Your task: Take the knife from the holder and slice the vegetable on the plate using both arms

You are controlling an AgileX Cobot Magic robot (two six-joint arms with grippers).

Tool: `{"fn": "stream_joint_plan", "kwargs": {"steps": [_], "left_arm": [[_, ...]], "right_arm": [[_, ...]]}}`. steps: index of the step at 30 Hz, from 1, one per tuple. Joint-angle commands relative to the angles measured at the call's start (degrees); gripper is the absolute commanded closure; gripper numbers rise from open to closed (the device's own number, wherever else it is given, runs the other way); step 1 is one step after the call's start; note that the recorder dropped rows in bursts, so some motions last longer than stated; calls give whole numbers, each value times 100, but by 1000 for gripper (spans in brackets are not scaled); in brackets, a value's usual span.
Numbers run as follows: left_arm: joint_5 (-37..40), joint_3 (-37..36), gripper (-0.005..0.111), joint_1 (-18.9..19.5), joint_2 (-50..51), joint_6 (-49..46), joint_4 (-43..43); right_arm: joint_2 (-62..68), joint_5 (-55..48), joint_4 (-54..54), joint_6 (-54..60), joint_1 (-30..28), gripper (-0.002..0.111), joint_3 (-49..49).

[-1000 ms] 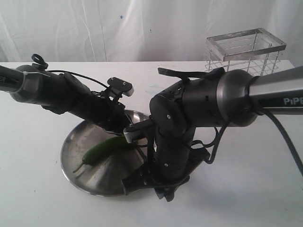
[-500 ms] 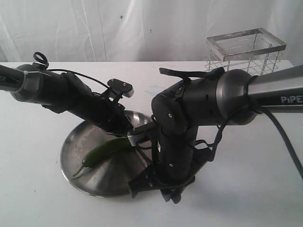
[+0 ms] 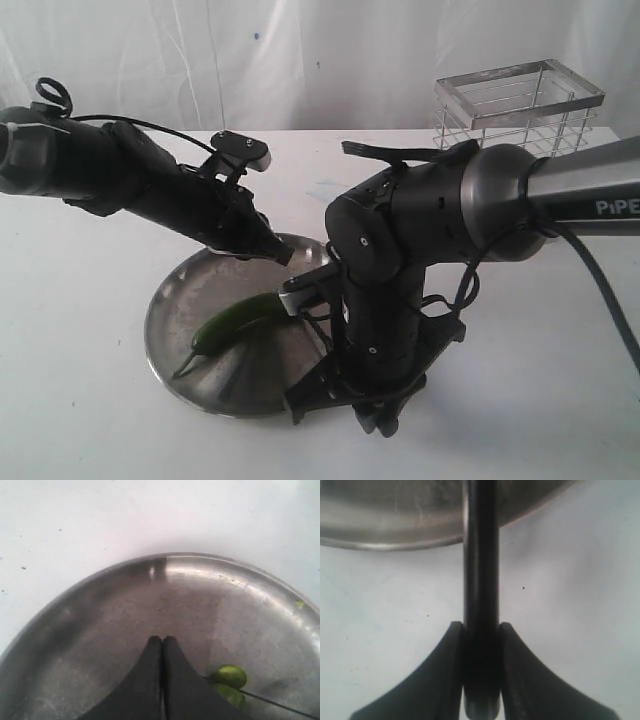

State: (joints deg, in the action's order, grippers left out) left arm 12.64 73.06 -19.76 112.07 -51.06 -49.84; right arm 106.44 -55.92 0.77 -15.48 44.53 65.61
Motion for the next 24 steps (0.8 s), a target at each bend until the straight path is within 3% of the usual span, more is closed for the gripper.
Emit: {"fn": "stream_joint_plan", "kwargs": {"steps": [1, 9, 24], "left_arm": [[396, -28, 107, 20, 77, -18, -264], [557, -28, 107, 20, 326, -372, -742], [564, -28, 107, 20, 329, -383, -677]], "right_arm": [[-17, 200, 98, 32, -50, 108, 0], [-6, 781, 217, -17, -50, 108, 0], [154, 1288, 228, -277, -50, 108, 0]]}}
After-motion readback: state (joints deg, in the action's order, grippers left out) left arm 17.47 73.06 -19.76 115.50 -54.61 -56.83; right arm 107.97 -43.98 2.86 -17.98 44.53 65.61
